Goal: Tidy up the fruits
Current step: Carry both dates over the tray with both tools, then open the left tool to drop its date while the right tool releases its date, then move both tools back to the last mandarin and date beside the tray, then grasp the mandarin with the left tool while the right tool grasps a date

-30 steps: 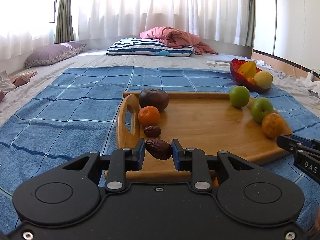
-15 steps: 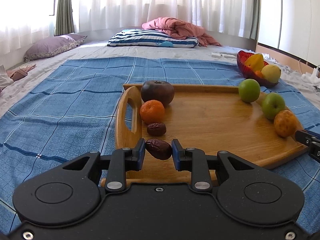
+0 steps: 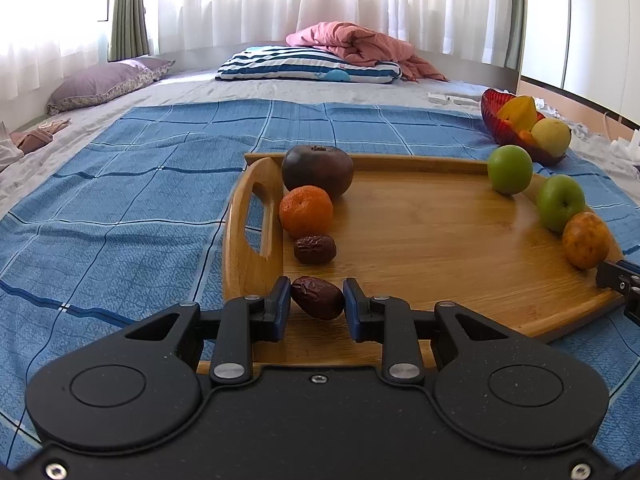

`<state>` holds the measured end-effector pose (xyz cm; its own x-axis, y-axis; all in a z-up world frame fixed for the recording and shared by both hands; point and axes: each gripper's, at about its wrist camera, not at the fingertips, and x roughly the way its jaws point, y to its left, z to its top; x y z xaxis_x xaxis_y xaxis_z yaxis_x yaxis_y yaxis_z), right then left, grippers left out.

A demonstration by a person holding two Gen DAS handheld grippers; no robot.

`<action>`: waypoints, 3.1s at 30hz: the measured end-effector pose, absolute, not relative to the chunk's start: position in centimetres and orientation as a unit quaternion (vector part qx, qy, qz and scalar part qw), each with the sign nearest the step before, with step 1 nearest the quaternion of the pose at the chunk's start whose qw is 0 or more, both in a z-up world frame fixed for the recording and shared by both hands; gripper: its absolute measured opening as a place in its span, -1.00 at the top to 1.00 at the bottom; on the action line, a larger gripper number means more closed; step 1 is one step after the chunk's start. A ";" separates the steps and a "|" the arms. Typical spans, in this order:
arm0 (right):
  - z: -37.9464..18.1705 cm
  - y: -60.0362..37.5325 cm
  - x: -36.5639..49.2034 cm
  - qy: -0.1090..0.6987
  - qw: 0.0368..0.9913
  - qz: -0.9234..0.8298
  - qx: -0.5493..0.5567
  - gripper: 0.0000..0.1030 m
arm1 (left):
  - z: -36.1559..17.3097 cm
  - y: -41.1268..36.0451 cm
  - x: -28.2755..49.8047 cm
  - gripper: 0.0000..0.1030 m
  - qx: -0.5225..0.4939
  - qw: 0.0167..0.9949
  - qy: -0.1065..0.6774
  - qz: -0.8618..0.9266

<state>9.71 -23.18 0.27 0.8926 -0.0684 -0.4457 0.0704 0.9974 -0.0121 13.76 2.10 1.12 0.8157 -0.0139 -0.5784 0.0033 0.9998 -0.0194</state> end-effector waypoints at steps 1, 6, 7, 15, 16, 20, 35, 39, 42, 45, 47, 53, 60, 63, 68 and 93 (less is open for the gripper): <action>0.2 -23.1 9.7 0.228 0.973 -0.036 0.001 0.43 | 1.1 2.1 13.7 0.48 -0.008 0.953 0.304 -0.005; 0.0 -22.9 9.5 0.221 0.975 -0.037 -0.003 0.43 | 0.9 2.0 13.8 0.47 -0.006 0.953 0.303 -0.005; 0.0 -22.9 9.4 0.220 0.975 -0.036 -0.003 0.43 | 0.9 2.0 13.7 0.47 -0.006 0.953 0.303 -0.005; -0.1 -22.9 9.1 0.211 0.977 -0.028 -0.004 0.08 | 1.1 1.7 13.0 0.04 -0.010 0.954 0.300 -0.021; -0.1 -22.8 9.1 0.210 0.977 -0.027 -0.004 0.05 | 1.2 1.7 12.9 -0.02 -0.009 0.954 0.299 -0.023; -0.1 -22.8 8.9 0.205 0.978 -0.026 -0.003 -0.12 | 1.4 1.3 12.2 -0.23 -0.003 0.955 0.296 -0.028; 0.2 -23.2 7.2 0.178 0.984 0.001 0.018 -0.45 | 2.5 0.5 9.1 -0.72 0.014 0.955 0.290 -0.059; 0.5 -22.6 6.2 0.178 0.983 0.037 0.015 -0.46 | 2.6 0.1 8.1 -0.75 0.020 0.952 0.295 -0.082; 0.3 -22.0 5.7 0.184 0.981 0.059 0.007 -0.47 | 2.6 -0.3 7.6 -0.75 0.019 0.948 0.302 -0.102; -0.1 -21.5 5.3 0.193 0.979 0.070 0.001 -0.47 | 2.6 -0.7 7.2 -0.71 0.017 0.944 0.308 -0.117; -0.3 -21.3 5.0 0.197 0.977 0.078 0.002 -0.47 | 2.6 -1.0 6.9 -0.61 0.017 0.941 0.312 -0.130; -0.8 -20.5 4.2 0.211 0.972 0.107 0.003 -0.47 | 2.3 -1.8 6.8 -0.04 0.010 0.932 0.328 -0.156; -1.3 -18.8 4.0 0.220 0.966 0.138 0.000 -0.47 | 1.5 -1.4 8.4 0.25 -0.062 0.912 0.364 -0.179; -1.4 -18.3 4.0 0.220 0.967 0.128 -0.006 -0.47 | 1.0 -1.1 9.2 0.25 -0.086 0.906 0.374 -0.180; -1.4 -18.9 4.3 0.229 0.964 0.133 0.020 -0.47 | 1.3 -1.7 9.0 0.36 -0.069 0.911 0.367 -0.179; -1.4 -17.6 5.3 0.236 0.960 0.149 0.023 0.47 | 1.0 -1.5 9.3 0.34 -0.081 0.914 0.361 -0.165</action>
<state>5.33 -17.62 -1.39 0.8449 0.2960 -0.4456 -0.2747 0.9548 0.1133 9.27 -1.50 0.96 0.6844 -0.3604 -0.6338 0.2435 0.9324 -0.2672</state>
